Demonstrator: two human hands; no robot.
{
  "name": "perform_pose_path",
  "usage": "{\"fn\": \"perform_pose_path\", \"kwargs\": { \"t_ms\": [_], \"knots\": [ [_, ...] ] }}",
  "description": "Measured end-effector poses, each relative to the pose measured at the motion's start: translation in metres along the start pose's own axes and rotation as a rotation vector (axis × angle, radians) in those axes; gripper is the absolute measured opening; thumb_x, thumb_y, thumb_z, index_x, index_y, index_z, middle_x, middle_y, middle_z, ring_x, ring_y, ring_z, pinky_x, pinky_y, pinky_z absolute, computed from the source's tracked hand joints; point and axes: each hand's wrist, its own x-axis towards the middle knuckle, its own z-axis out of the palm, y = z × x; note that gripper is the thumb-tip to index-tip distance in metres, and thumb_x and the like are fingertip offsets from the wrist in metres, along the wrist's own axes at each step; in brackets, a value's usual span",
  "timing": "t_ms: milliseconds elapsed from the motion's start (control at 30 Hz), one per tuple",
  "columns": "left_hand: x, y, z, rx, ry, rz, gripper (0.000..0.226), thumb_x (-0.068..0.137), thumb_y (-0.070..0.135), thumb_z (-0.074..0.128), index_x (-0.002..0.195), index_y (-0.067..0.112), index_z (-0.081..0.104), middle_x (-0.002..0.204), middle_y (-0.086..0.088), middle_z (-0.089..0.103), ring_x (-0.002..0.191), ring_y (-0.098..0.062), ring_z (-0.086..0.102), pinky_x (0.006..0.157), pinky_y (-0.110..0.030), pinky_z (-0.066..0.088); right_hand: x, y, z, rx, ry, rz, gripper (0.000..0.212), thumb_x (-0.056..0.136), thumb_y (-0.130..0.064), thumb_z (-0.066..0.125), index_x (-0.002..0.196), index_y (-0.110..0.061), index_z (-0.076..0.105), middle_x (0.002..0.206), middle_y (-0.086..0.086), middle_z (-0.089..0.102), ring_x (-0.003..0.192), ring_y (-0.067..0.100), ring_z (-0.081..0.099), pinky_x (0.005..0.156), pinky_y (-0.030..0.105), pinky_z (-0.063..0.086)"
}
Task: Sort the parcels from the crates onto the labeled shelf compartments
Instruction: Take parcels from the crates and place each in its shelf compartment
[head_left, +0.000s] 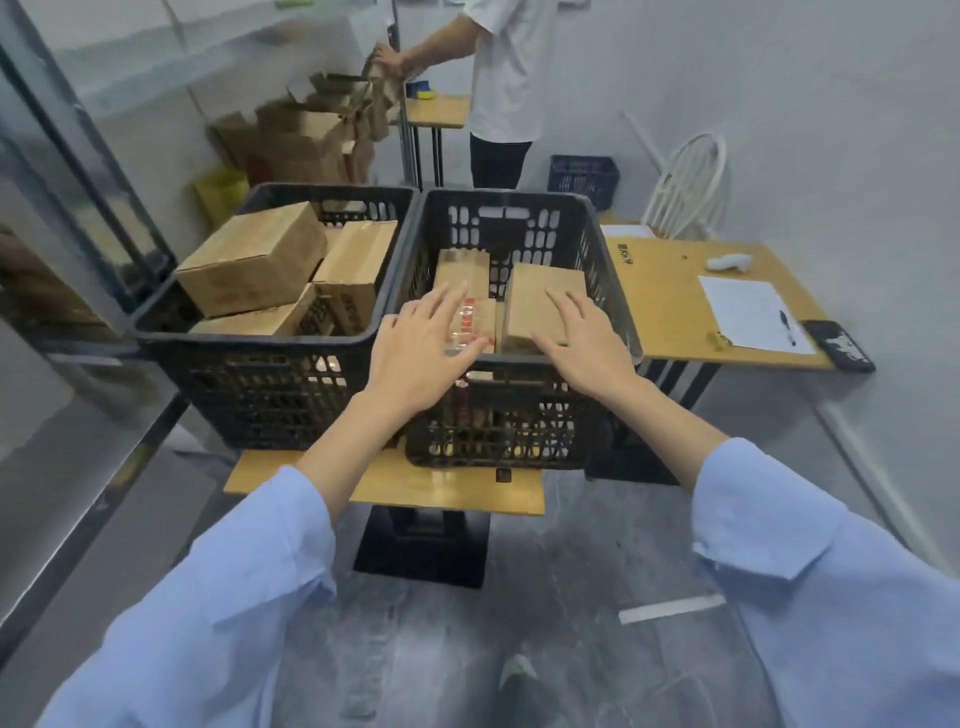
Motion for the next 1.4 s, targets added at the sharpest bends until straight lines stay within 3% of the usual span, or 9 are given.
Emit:
{"fn": "perform_pose_path", "kwargs": {
  "t_ms": [367, 633, 867, 1000, 1200, 1400],
  "knots": [
    [0.119, -0.002, 0.088, 0.074, -0.165, 0.045, 0.079, 0.090, 0.063, 0.051, 0.154, 0.028, 0.021, 0.157, 0.002, 0.032, 0.136, -0.025, 0.041, 0.110, -0.044, 0.032, 0.097, 0.065, 0.020, 0.068, -0.148, 0.070, 0.081, 0.092, -0.029, 0.067, 0.156, -0.024, 0.019, 0.162, 0.006, 0.020, 0.146, 0.028, 0.027, 0.112, 0.045, 0.035],
    [0.154, -0.017, 0.133, 0.027, -0.329, 0.133, 0.092, 0.083, 0.069, 0.056, 0.156, 0.028, 0.018, 0.159, 0.000, 0.029, 0.142, -0.024, 0.032, 0.115, -0.046, 0.023, 0.119, 0.082, 0.050, 0.115, -0.230, 0.189, 0.099, 0.080, -0.034, 0.079, 0.155, -0.021, 0.014, 0.157, 0.009, 0.020, 0.140, 0.033, 0.029, 0.110, 0.053, 0.036],
    [0.165, -0.029, 0.161, -0.037, -0.380, 0.166, 0.098, 0.075, 0.072, 0.062, 0.153, 0.029, 0.021, 0.160, 0.002, 0.025, 0.145, -0.019, 0.026, 0.118, -0.047, 0.021, 0.127, 0.088, 0.060, 0.110, -0.322, 0.327, 0.119, 0.074, -0.022, 0.085, 0.157, -0.027, 0.000, 0.161, 0.015, 0.004, 0.143, 0.036, 0.024, 0.114, 0.052, 0.033],
    [0.167, -0.040, 0.168, -0.115, -0.388, 0.164, 0.100, 0.073, 0.073, 0.063, 0.153, 0.029, 0.022, 0.158, 0.002, 0.030, 0.143, -0.019, 0.030, 0.115, -0.050, 0.027, 0.130, 0.090, 0.060, 0.177, -0.352, 0.351, 0.121, 0.074, -0.019, 0.085, 0.157, -0.026, -0.002, 0.155, 0.015, 0.021, 0.138, 0.033, 0.033, 0.113, 0.050, 0.035],
    [0.169, -0.042, 0.171, -0.345, -0.400, 0.048, 0.104, 0.070, 0.062, 0.075, 0.152, 0.026, 0.024, 0.151, 0.003, 0.040, 0.134, -0.019, 0.041, 0.109, -0.050, 0.034, 0.140, 0.086, 0.059, 0.351, -0.241, 0.360, 0.125, 0.063, -0.012, 0.091, 0.155, -0.023, 0.007, 0.151, 0.010, 0.033, 0.137, 0.027, 0.038, 0.113, 0.050, 0.036],
    [0.170, -0.042, 0.174, -0.529, -0.408, -0.047, 0.107, 0.065, 0.055, 0.080, 0.152, 0.027, 0.026, 0.152, 0.002, 0.040, 0.132, -0.020, 0.044, 0.108, -0.055, 0.038, 0.145, 0.086, 0.058, 0.370, -0.208, 0.390, 0.107, 0.065, -0.016, 0.091, 0.149, -0.011, 0.026, 0.151, 0.011, 0.035, 0.138, 0.027, 0.037, 0.112, 0.045, 0.034]
  ]
}}
